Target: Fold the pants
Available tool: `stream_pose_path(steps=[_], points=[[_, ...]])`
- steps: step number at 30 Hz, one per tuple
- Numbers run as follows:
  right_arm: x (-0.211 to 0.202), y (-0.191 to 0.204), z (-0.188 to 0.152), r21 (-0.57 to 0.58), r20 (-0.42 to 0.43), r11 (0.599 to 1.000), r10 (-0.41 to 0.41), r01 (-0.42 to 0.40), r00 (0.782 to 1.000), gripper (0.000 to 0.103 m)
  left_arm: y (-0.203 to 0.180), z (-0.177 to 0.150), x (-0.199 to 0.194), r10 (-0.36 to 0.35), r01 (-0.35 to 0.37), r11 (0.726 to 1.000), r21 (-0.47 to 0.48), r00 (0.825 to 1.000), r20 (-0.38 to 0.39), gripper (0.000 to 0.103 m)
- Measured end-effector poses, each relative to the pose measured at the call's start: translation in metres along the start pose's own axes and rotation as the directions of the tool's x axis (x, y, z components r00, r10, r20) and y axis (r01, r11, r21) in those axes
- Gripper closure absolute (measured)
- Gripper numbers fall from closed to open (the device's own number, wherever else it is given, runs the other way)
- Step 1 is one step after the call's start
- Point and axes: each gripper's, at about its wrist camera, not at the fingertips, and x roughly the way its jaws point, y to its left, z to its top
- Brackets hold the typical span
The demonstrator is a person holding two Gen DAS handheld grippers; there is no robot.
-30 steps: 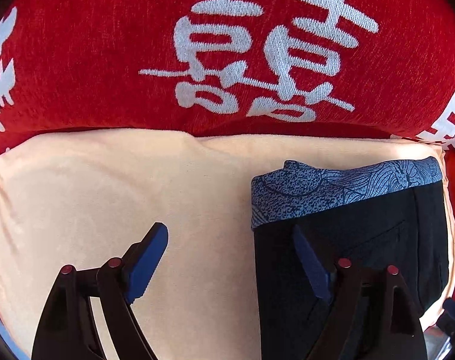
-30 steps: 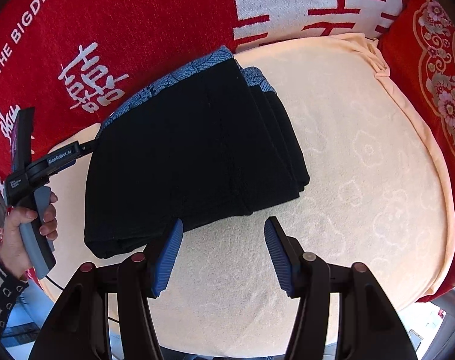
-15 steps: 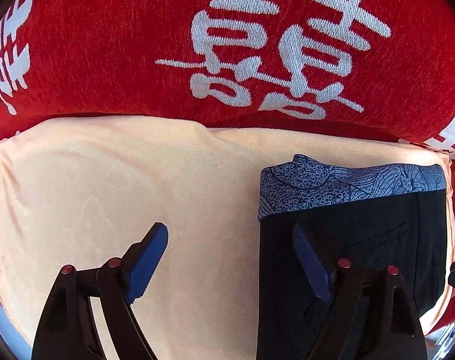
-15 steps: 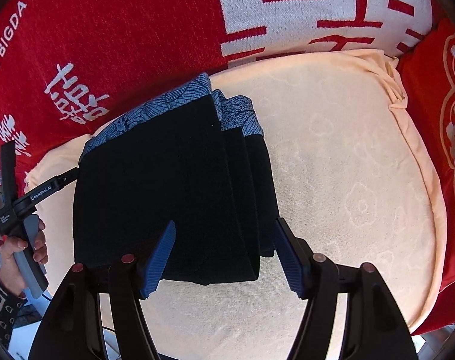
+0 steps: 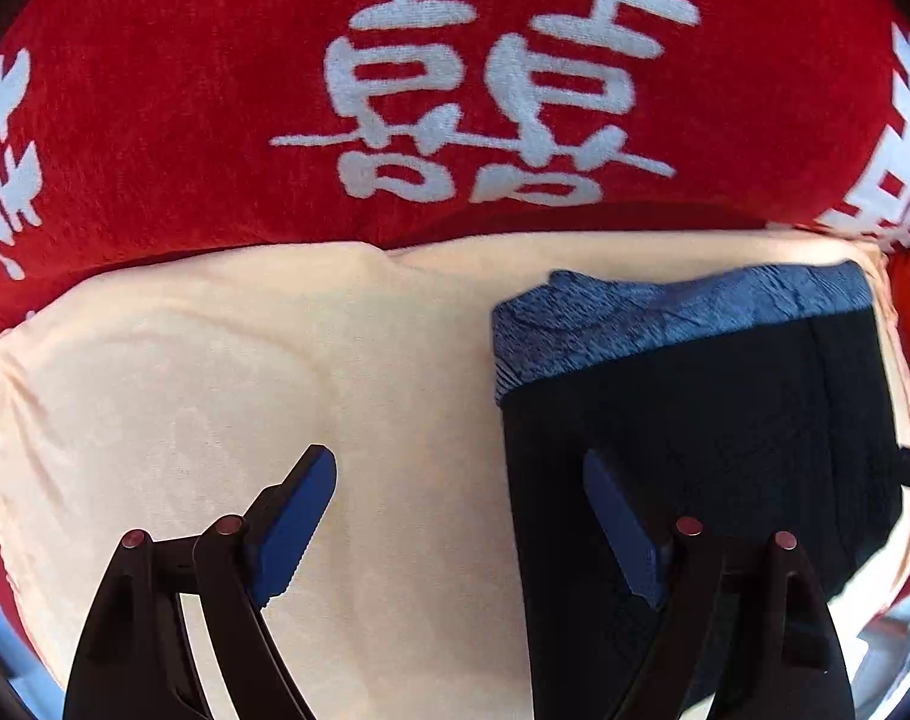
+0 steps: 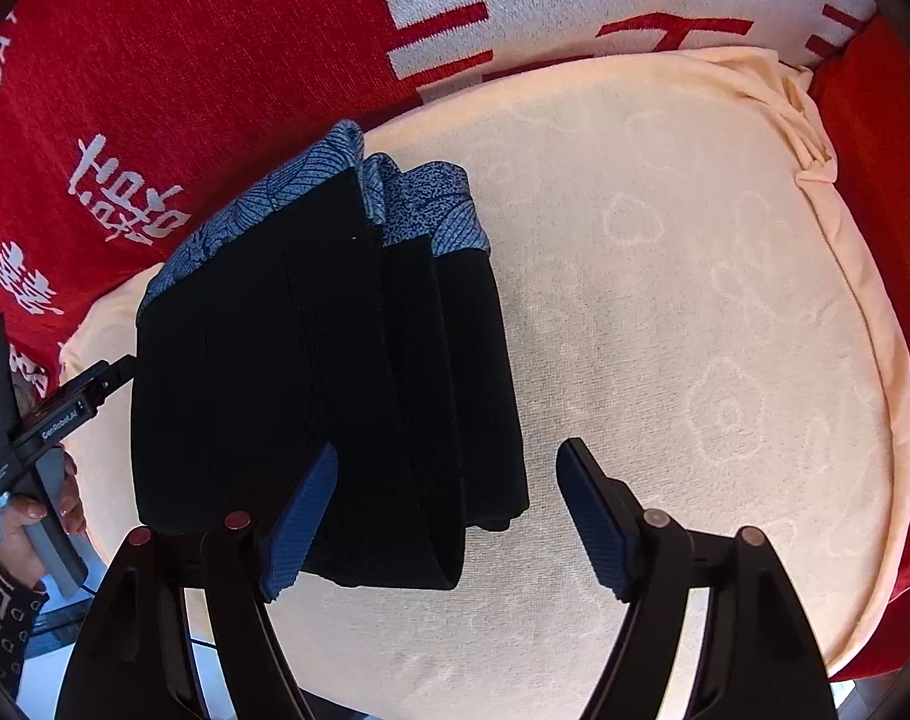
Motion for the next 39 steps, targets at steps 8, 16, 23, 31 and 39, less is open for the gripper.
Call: stream_pose_path(steps=[8, 16, 23, 31, 39], points=[[0.016, -0.035, 0.018, 0.005, -0.040, 0.971, 0.237, -0.237, 0.971, 0.022, 0.030, -0.005, -0.001, -0.317, 0.312, 0.946, -0.089, 0.947, -0.051, 0.017], [0.039, -0.058, 0.034, 0.002, -0.080, 0.907, 0.420, -0.421, 0.904, 0.022, 0.026, -0.008, 0.034, -0.422, 0.419, 0.906, -0.049, 0.896, -0.137, 0.017], [0.062, -0.041, 0.053, -0.046, -0.160, 0.836, 0.534, -0.547, 0.830, 0.020, 0.014, -0.009, 0.052, -0.520, 0.514, 0.854, -0.075, 0.845, -0.129, 0.017], [0.074, -0.029, 0.064, 0.030, -0.177, 0.852, 0.519, -0.523, 0.836, 0.030, 0.000, -0.012, 0.049, -0.515, 0.507, 0.855, -0.112, 0.855, -0.059, 0.028], [0.050, -0.024, 0.059, 0.068, -0.153, 0.838, 0.545, -0.542, 0.824, 0.059, -0.013, -0.009, 0.010, -0.475, 0.472, 0.878, -0.082, 0.880, -0.024, 0.047]])
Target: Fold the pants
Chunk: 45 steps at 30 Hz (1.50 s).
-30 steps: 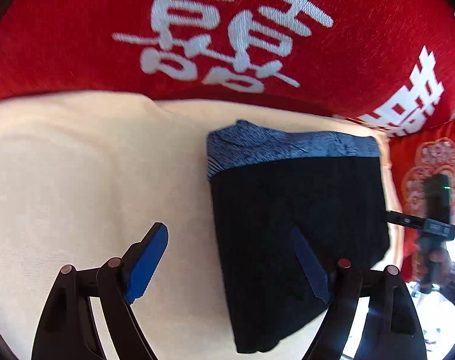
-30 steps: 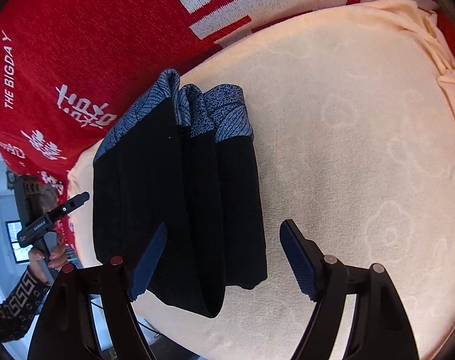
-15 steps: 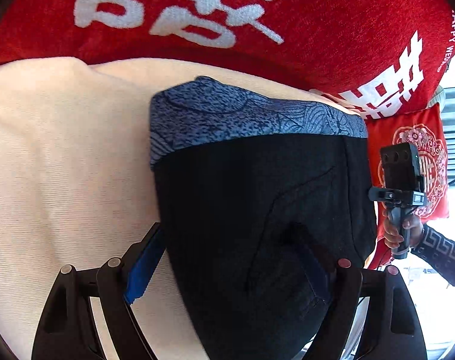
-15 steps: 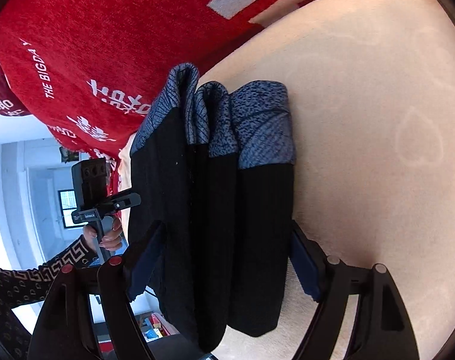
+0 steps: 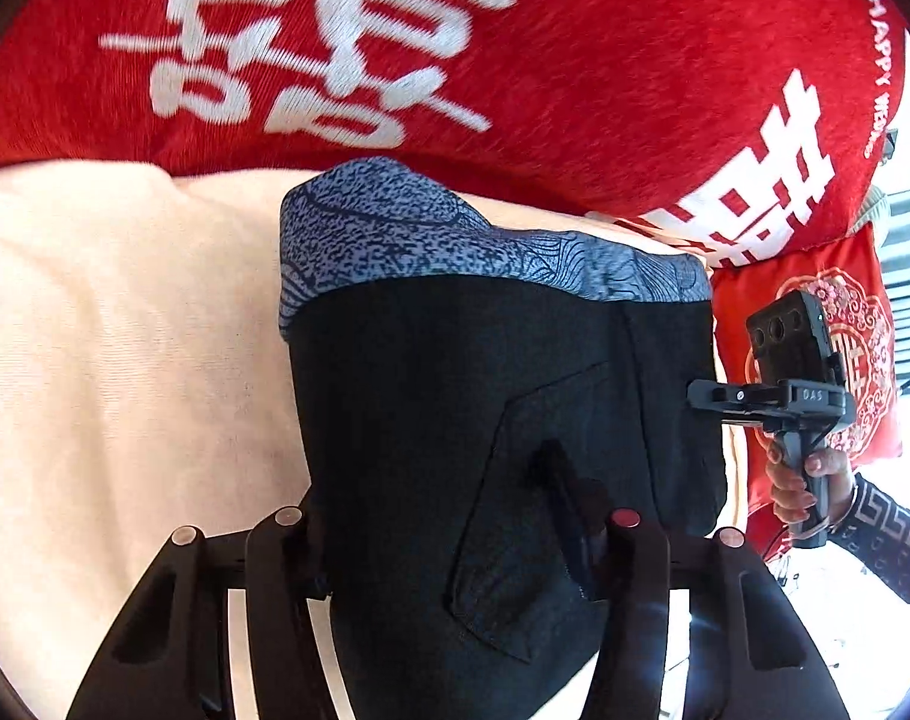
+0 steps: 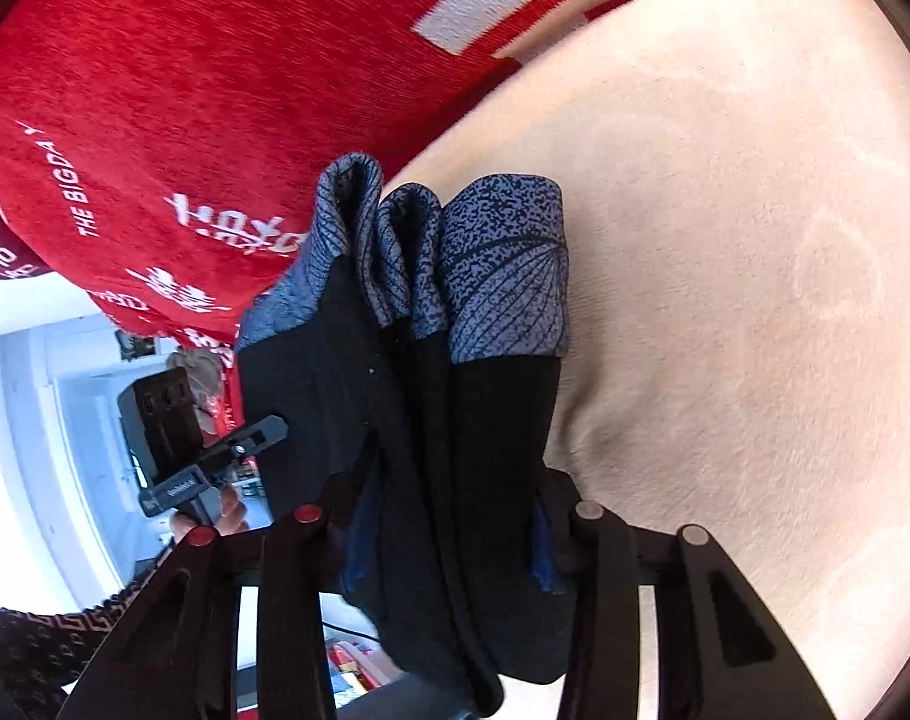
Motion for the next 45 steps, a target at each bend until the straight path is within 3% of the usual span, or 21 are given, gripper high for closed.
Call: stream_pose_path(steps=[8, 15, 22, 26, 29, 31, 32, 33, 35, 38, 40, 45], points=[[-0.004, 0.026, -0.037, -0.004, -0.044, 0.995, 0.094, -0.095, 0.995, 0.059, -0.021, -0.039, -0.037, 0.033, -0.033, 0.999, -0.011, 0.999, 0.007, 0.047], [0.004, 0.044, -0.080, -0.013, -0.050, 0.995, 0.095, -0.096, 0.994, 0.059, -0.015, -0.087, -0.053, 0.057, -0.057, 0.998, -0.040, 0.998, -0.019, 0.047], [0.013, 0.032, -0.127, 0.022, -0.034, 0.996, 0.086, -0.085, 0.996, 0.059, -0.001, -0.127, -0.058, 0.077, -0.078, 0.997, -0.012, 0.996, -0.039, 0.047], [0.023, 0.029, -0.141, 0.001, -0.035, 1.000, 0.028, -0.028, 0.999, 0.059, 0.009, -0.146, -0.048, 0.110, -0.111, 0.994, -0.007, 0.993, -0.034, 0.046], [0.033, 0.027, -0.142, -0.045, -0.016, 0.997, -0.065, 0.064, 0.998, 0.050, 0.022, -0.155, -0.043, 0.127, -0.127, 0.992, -0.019, 0.992, 0.023, 0.037], [0.036, 0.017, -0.140, -0.024, 0.005, 0.995, -0.092, 0.092, 0.996, 0.042, 0.028, -0.155, -0.038, 0.140, -0.139, 0.990, -0.032, 0.989, 0.034, 0.020], [0.038, 0.012, -0.139, -0.015, 0.008, 0.994, -0.109, 0.109, 0.994, 0.035, 0.032, -0.154, -0.036, 0.153, -0.152, 0.987, -0.045, 0.988, 0.033, 0.016], [0.040, 0.008, -0.139, -0.004, 0.011, 0.992, -0.124, 0.124, 0.992, 0.034, 0.035, -0.154, -0.034, 0.157, -0.156, 0.986, -0.058, 0.987, 0.030, 0.011], [0.039, 0.011, -0.143, 0.007, 0.028, 0.992, -0.130, 0.129, 0.991, 0.033, 0.035, -0.153, -0.034, 0.173, -0.171, 0.983, -0.061, 0.985, 0.027, 0.011], [0.031, 0.022, -0.151, -0.010, 0.062, 0.965, -0.261, 0.262, 0.963, 0.022, 0.020, -0.155, -0.039, 0.263, -0.263, 0.965, -0.014, 0.964, 0.035, 0.011], [0.024, 0.026, -0.159, 0.000, 0.072, 0.943, -0.332, 0.333, 0.940, 0.021, 0.013, -0.157, -0.043, 0.323, -0.324, 0.946, 0.008, 0.946, 0.034, 0.011], [0.011, 0.026, -0.176, 0.080, 0.074, 0.912, -0.408, 0.403, 0.910, 0.020, -0.009, -0.172, -0.058, 0.381, -0.382, 0.923, 0.054, 0.924, 0.028, 0.011]])
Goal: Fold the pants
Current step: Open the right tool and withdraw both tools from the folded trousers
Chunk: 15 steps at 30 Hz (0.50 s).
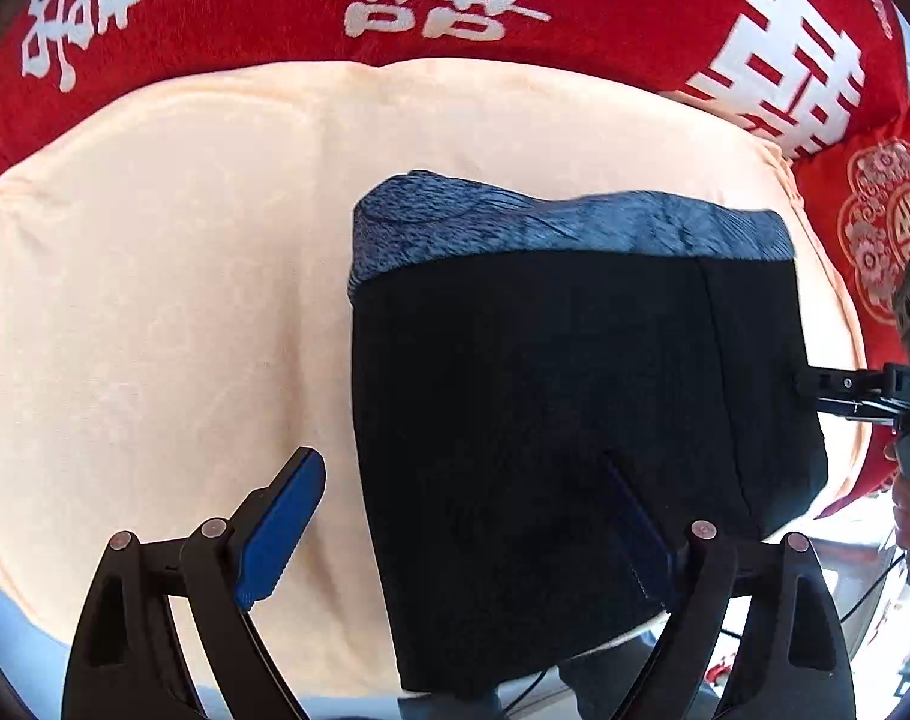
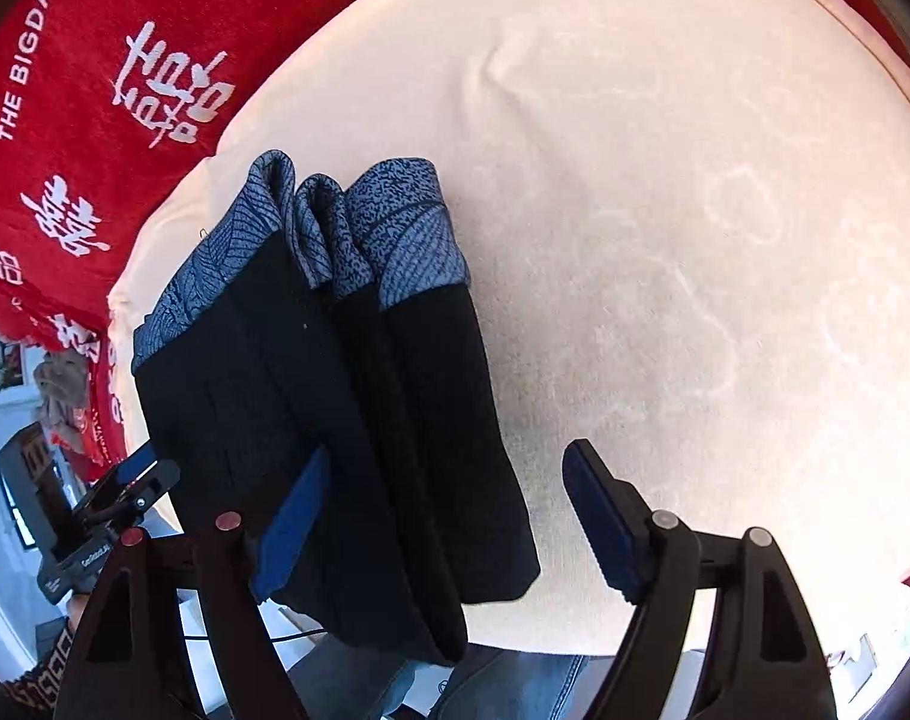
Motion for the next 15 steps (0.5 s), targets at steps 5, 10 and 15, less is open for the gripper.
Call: stream_pose_path(steps=[5, 10, 15], points=[[-0.019, 0.023, -0.029, -0.063, 0.039, 0.984, -0.163, 0.165, 0.986, 0.016, -0.019, -0.015, -0.021, 0.034, -0.034, 0.999, 0.030, 0.999, -0.002, 0.011], [-0.035, 0.058, -0.062, -0.116, 0.100, 0.965, -0.225, 0.236, 0.969, 0.000, -0.036, -0.033, -0.042, 0.055, -0.054, 0.997, 0.057, 0.998, -0.030, 0.011], [-0.050, 0.089, -0.088, -0.132, 0.127, 0.961, -0.226, 0.243, 0.966, 0.000, -0.041, -0.049, -0.073, 0.076, -0.075, 0.995, 0.065, 0.997, -0.008, 0.011]])
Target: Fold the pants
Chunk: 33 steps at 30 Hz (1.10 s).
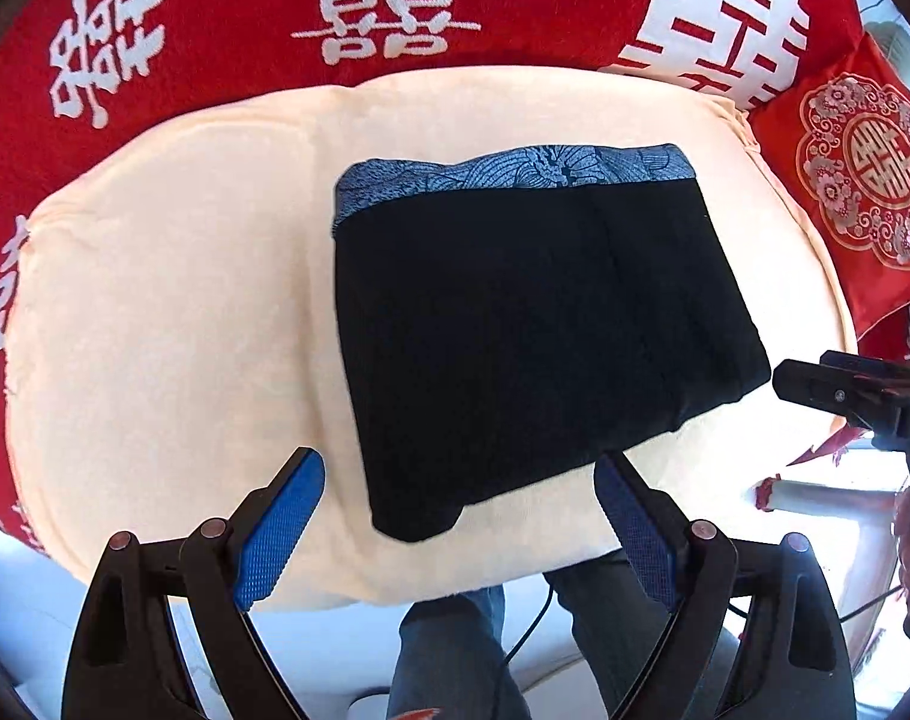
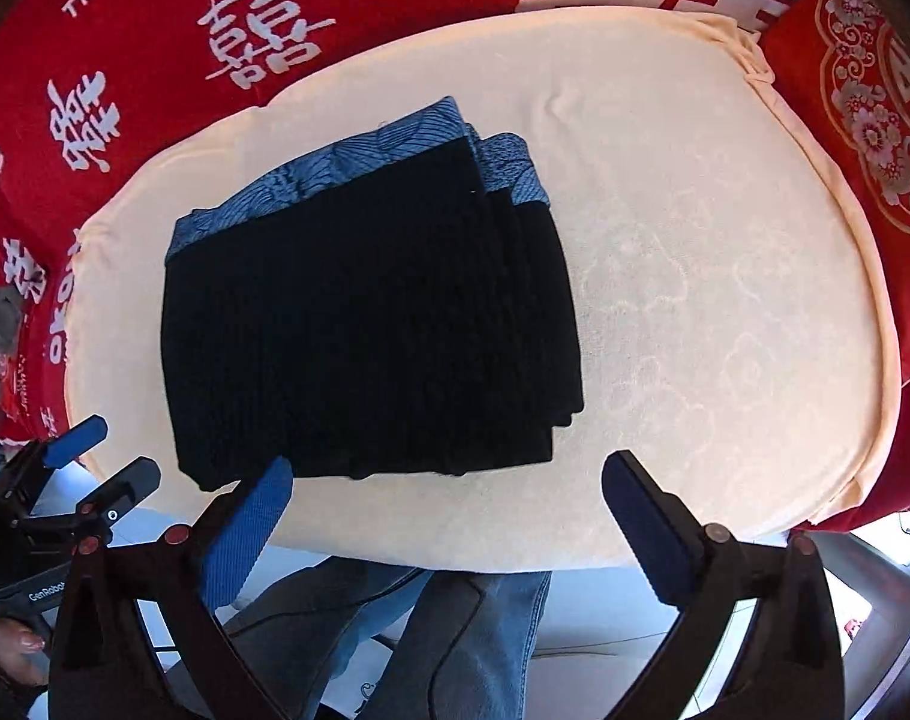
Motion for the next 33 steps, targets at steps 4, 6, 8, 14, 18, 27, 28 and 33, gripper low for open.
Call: stream_pose_path(steps=[4, 6, 8, 14, 18, 27, 28, 33], points=[[-0.028, 0.024, -0.017, 0.001, 0.011, 0.999, -0.042, 0.042, 0.999, 0.000, 0.002, -0.006, -0.027, 0.043, -0.042, 0.999, -0.017, 0.999, 0.025, 0.011], [-0.043, 0.029, -0.023, 0.020, 0.026, 0.999, -0.046, 0.045, 0.999, 0.000, 0.003, -0.006, -0.040, 0.056, -0.056, 0.998, -0.023, 0.998, 0.029, 0.011], [-0.055, 0.033, -0.027, 0.044, 0.036, 0.998, -0.051, 0.049, 0.998, 0.000, 0.002, -0.006, -0.052, 0.067, -0.066, 0.998, -0.022, 0.997, 0.037, 0.011], [-0.080, 0.046, -0.034, 0.066, 0.051, 0.996, -0.060, 0.056, 0.997, 0.000, 0.000, -0.003, -0.088, 0.105, -0.105, 0.994, -0.007, 0.990, 0.092, 0.011], [-0.087, 0.056, -0.035, 0.044, 0.056, 0.998, -0.041, 0.039, 0.998, 0.000, 0.001, -0.004, -0.104, 0.119, -0.114, 0.992, -0.047, 0.986, 0.120, 0.011], [-0.104, 0.052, -0.038, -0.042, 0.067, 0.997, -0.068, 0.071, 0.995, 0.000, -0.028, -0.012, -0.107, 0.155, -0.144, 0.983, -0.113, 0.983, 0.095, 0.011], [-0.108, 0.050, -0.038, -0.051, 0.073, 0.995, -0.081, 0.085, 0.994, 0.000, -0.032, -0.013, -0.108, 0.161, -0.150, 0.982, -0.114, 0.983, 0.092, 0.011], [-0.120, 0.038, -0.041, -0.081, 0.082, 0.989, -0.120, 0.127, 0.989, 0.000, -0.051, -0.018, -0.114, 0.209, -0.202, 0.975, -0.097, 0.975, 0.075, 0.011]])
